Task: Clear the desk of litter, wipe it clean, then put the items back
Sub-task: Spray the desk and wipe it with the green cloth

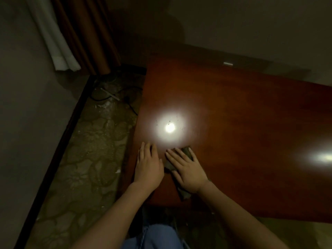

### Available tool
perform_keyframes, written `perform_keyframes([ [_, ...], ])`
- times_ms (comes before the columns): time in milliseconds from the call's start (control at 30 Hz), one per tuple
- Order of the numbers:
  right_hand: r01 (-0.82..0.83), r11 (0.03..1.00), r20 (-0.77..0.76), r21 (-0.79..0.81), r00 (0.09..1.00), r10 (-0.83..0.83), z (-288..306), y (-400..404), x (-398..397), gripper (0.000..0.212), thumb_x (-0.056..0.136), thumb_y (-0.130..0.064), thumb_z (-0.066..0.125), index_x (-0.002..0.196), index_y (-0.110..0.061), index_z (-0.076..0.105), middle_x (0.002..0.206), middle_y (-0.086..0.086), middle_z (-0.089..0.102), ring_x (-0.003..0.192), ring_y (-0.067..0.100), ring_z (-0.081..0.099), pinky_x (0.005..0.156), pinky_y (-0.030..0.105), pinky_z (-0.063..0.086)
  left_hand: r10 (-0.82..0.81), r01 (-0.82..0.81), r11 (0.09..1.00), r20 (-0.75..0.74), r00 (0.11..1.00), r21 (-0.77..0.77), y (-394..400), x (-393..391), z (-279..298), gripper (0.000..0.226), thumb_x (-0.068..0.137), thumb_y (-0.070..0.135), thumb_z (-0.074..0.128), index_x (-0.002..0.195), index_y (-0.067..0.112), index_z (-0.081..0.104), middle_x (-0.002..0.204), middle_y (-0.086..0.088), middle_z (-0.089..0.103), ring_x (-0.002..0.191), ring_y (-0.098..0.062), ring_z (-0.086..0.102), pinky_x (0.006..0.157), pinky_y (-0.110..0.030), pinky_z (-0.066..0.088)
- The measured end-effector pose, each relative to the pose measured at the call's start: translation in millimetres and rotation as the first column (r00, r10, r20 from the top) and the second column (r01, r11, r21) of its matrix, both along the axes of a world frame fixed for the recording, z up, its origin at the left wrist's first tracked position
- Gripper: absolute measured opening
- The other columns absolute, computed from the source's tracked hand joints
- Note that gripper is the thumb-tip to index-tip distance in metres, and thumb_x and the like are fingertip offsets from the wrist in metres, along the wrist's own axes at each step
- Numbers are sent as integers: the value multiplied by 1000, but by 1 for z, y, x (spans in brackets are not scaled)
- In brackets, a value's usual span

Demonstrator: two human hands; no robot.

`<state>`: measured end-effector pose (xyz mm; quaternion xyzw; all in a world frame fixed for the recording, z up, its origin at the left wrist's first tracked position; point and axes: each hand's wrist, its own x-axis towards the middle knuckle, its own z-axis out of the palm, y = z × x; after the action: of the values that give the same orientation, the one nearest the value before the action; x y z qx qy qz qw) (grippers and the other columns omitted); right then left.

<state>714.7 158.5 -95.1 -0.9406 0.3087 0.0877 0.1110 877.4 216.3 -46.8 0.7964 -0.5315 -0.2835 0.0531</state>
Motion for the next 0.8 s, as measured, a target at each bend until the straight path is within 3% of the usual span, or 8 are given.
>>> perform_keyframes([
  [267,110,993,28,32,993,-111,-2,-107,28,58,96,-44,25,150,-23,25,155,-6,27,144,14,15,114,53,8,17,-14,996,36,999,-84,-87,15,-8,60,101,28,32,151,9,7,158,-14,3,146,-29,-4,118,-38,-1],
  [400,111,994,62,11,992,-112,-5,-170,42,58,96,-43,24,149,-21,29,154,-4,31,144,17,22,116,55,13,17,-3,990,101,995,-138,-137,21,-24,59,98,25,40,150,7,18,157,-20,8,146,-34,-1,116,-43,-3],
  [533,118,993,41,-2,992,-118,-4,-237,61,65,92,-47,12,152,-23,21,157,-6,20,146,15,14,116,48,-2,45,-15,985,166,985,-172,-177,36,-41,60,94,24,48,146,4,28,154,-24,16,145,-37,7,115,-47,1],
  [667,147,989,46,-27,988,-145,-5,-295,83,63,93,-47,13,152,-25,17,159,-8,15,147,13,10,116,44,-4,103,-58,978,220,970,-200,-195,48,-53,59,91,33,33,142,4,35,149,-25,28,142,-38,20,115,-50,11],
  [800,185,982,61,-32,981,-182,-7,-346,106,61,94,-45,20,152,-26,17,159,-9,13,147,12,8,117,44,-3,128,-74,972,235,963,-225,-194,48,-58,59,90,35,32,142,8,37,149,-21,31,142,-34,20,116,-46,9],
])
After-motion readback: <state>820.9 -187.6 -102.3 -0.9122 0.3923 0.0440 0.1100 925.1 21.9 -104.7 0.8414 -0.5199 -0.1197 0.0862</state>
